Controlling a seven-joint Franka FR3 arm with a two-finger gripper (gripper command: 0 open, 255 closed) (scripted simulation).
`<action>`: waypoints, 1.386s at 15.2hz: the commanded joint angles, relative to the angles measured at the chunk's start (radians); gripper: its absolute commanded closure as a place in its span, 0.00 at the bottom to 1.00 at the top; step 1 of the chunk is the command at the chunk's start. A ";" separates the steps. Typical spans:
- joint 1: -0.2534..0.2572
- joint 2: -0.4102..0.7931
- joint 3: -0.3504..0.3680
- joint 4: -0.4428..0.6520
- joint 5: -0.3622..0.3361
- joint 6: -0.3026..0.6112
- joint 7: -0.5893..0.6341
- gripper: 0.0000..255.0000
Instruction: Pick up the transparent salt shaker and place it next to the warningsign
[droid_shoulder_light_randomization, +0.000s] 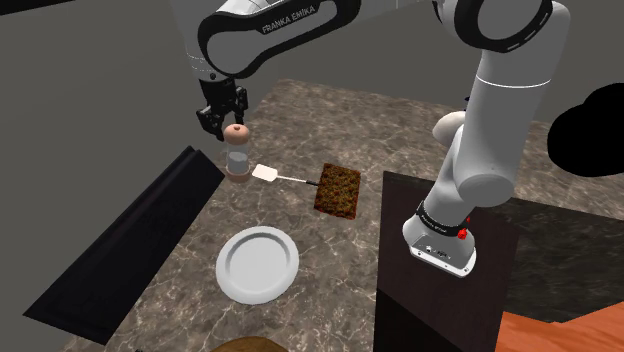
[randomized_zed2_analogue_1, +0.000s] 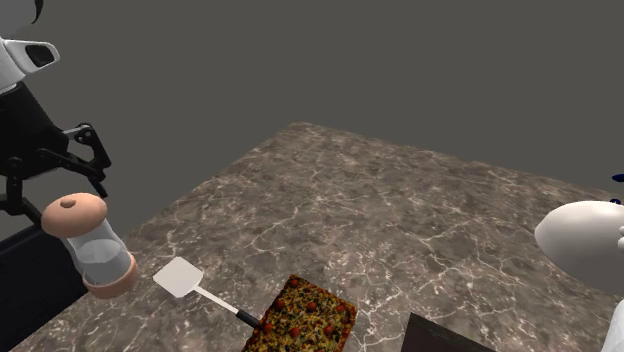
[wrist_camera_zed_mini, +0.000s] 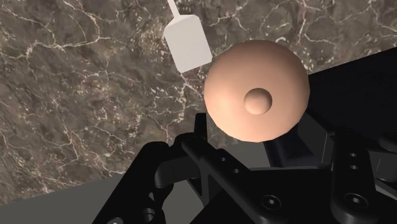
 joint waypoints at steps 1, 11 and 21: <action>0.001 0.006 0.000 -0.018 -0.003 0.024 0.005 1.00; 0.002 0.025 -0.002 -0.056 -0.011 0.080 0.014 1.00; 0.004 0.005 0.002 -0.016 -0.003 0.020 0.009 0.00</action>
